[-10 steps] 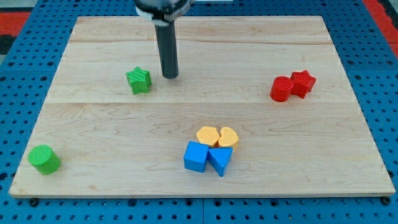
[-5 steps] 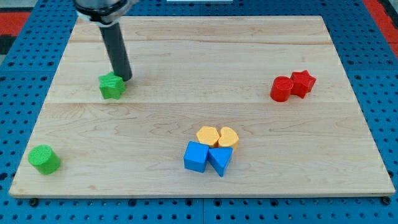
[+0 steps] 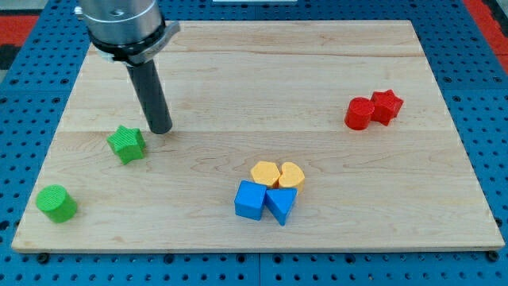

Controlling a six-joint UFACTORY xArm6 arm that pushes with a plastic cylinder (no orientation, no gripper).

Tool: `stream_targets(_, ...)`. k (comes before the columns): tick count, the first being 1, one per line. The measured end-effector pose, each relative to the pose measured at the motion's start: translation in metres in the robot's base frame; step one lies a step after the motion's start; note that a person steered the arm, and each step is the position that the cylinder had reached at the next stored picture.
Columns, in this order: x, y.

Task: Move green star above to the green circle

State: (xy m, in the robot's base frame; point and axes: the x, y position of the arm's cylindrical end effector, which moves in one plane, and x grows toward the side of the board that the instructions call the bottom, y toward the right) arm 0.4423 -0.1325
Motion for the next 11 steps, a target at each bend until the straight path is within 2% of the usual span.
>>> stream_targets(2, 0.034, -0.016)
stream_targets(3, 0.012, -0.033)
stream_targets(4, -0.004, -0.025)
stream_targets(7, 0.032, -0.067)
stream_targets(9, 0.008, -0.069)
stream_targets(11, 0.018, -0.100)
